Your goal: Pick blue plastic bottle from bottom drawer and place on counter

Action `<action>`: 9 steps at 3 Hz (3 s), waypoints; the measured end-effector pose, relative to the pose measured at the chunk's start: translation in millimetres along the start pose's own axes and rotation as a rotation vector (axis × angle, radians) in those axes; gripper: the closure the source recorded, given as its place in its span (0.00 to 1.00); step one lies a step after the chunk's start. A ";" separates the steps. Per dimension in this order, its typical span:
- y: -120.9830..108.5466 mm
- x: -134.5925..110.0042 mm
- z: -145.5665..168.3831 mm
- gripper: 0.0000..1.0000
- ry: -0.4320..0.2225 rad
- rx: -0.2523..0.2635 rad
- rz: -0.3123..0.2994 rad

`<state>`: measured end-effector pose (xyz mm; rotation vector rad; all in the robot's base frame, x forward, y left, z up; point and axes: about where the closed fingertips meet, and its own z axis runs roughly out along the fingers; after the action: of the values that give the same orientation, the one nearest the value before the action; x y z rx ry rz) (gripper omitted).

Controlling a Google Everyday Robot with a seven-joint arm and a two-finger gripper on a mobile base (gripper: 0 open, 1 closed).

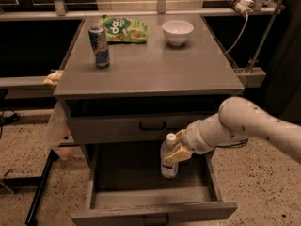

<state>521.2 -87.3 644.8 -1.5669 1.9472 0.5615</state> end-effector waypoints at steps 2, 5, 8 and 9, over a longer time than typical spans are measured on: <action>-3.5 -98.2 -115.4 1.00 0.100 0.094 -0.046; -32.5 -193.5 -194.0 1.00 0.074 0.176 -0.112; -60.8 -226.8 -213.1 1.00 0.059 0.229 -0.112; -102.4 -231.1 -205.5 1.00 0.100 0.237 -0.079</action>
Offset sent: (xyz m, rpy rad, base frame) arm 0.0062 -0.0044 0.0944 -0.0802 -0.0282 -0.0268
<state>620.5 -72.5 954.8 -1.5373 1.9347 0.2147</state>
